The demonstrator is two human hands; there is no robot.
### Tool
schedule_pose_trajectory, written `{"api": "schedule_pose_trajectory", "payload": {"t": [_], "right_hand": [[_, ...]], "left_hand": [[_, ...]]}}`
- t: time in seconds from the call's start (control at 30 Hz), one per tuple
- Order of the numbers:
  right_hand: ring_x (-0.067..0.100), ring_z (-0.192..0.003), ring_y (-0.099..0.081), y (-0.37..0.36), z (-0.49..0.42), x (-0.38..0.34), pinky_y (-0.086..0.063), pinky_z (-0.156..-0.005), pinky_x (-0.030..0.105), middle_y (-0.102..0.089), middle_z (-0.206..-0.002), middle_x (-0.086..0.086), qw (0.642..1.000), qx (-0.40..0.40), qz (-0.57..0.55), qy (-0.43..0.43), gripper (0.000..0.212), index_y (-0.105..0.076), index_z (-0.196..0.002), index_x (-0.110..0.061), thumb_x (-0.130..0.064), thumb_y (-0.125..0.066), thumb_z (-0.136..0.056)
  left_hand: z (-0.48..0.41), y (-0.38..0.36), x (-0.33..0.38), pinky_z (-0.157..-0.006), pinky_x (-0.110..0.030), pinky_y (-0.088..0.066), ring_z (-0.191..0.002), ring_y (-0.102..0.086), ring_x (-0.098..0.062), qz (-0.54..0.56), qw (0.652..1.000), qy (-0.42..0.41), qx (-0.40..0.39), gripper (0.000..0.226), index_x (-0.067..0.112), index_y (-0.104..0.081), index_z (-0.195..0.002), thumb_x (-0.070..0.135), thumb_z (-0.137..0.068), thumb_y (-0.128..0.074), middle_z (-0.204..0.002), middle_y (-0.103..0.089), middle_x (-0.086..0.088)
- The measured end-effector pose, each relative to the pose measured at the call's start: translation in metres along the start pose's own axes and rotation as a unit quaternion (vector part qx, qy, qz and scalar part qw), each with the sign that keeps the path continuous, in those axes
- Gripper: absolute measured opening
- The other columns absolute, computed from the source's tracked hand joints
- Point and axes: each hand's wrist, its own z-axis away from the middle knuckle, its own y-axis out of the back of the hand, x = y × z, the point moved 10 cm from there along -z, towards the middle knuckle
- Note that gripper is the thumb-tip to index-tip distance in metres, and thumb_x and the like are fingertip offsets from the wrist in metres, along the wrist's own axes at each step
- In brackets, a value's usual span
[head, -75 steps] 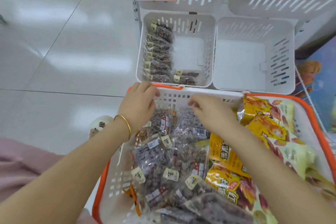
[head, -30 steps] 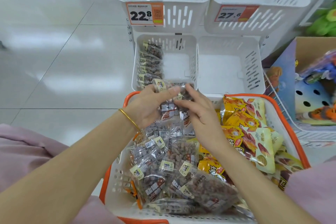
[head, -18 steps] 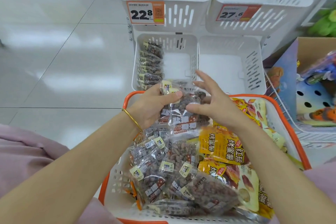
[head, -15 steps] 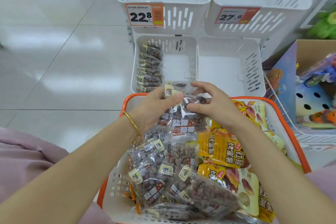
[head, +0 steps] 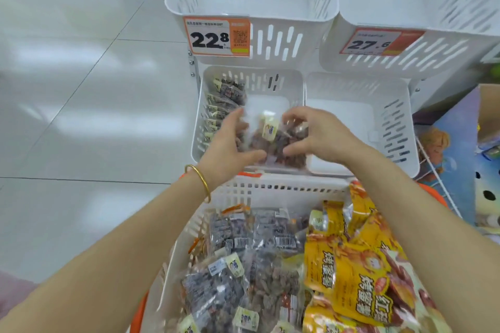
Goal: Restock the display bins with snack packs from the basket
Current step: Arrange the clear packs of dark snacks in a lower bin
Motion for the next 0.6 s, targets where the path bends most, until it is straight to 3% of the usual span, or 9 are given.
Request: {"api": "schedule_pose_trajectory", "payload": {"t": [0.1,0.17,0.3,0.4,0.47,0.6], "right_hand": [[0.022,-0.105,-0.056,0.016,-0.037,0.011,-0.044,-0.079,0.033,-0.059,-0.118,-0.006,0.985,0.129,0.118,-0.010,0.056,-0.053,-0.122,-0.026,-0.028,-0.079,-0.072],[0.025,-0.107,-0.056,0.001,-0.062,0.012,-0.042,-0.074,0.033,-0.056,-0.123,-0.003,0.974,0.129,0.183,0.025,0.053,-0.051,-0.123,-0.027,-0.029,-0.076,-0.076],[0.030,-0.105,-0.054,-0.048,-0.103,0.038,-0.042,-0.073,0.034,-0.056,-0.118,0.002,0.964,0.045,0.261,0.018,0.052,-0.047,-0.124,-0.025,-0.029,-0.073,-0.079],[0.031,-0.108,-0.052,-0.088,-0.112,0.068,-0.042,-0.083,0.035,-0.053,-0.124,0.009,0.990,-0.064,0.118,-0.042,0.046,-0.046,-0.123,-0.015,-0.019,-0.069,-0.084],[0.031,-0.116,-0.049,-0.109,-0.110,0.079,-0.039,-0.088,0.032,-0.047,-0.132,0.011,0.987,-0.126,0.045,-0.086,0.044,-0.042,-0.129,-0.013,-0.012,-0.060,-0.089],[0.038,-0.129,-0.039,-0.120,-0.112,0.091,-0.037,-0.104,0.042,-0.027,-0.150,0.014,0.970,-0.156,0.121,-0.139,0.062,-0.019,-0.149,-0.024,-0.010,-0.042,-0.093]], "left_hand": [[-0.020,0.020,-0.027,-0.108,-0.030,-0.028,-0.132,-0.034,-0.021,-0.199,0.979,-0.017,0.043,0.072,0.014,-0.027,-0.145,0.030,-0.086,-0.065,-0.142,-0.040,-0.005],[-0.028,0.016,-0.051,-0.115,-0.033,-0.018,-0.138,-0.024,-0.025,-0.309,0.950,-0.022,0.023,0.063,0.012,-0.030,-0.144,0.035,-0.091,-0.056,-0.148,-0.035,-0.008],[-0.037,0.006,-0.073,-0.118,-0.040,-0.014,-0.143,-0.012,-0.023,-0.386,0.922,-0.027,0.009,0.057,0.017,-0.030,-0.145,0.043,-0.095,-0.042,-0.154,-0.025,-0.002],[-0.041,0.004,-0.072,-0.117,-0.041,-0.015,-0.143,-0.011,-0.022,-0.385,0.922,-0.029,0.011,0.056,0.020,-0.030,-0.144,0.044,-0.095,-0.040,-0.155,-0.023,-0.001],[-0.041,0.003,-0.072,-0.117,-0.039,-0.015,-0.142,-0.013,-0.021,-0.380,0.924,-0.026,0.015,0.056,0.019,-0.031,-0.144,0.043,-0.095,-0.040,-0.153,-0.025,-0.001],[-0.039,0.005,-0.069,-0.117,-0.035,-0.016,-0.140,-0.018,-0.021,-0.375,0.926,-0.025,0.028,0.054,0.016,-0.035,-0.142,0.041,-0.094,-0.042,-0.149,-0.032,-0.002]]}}
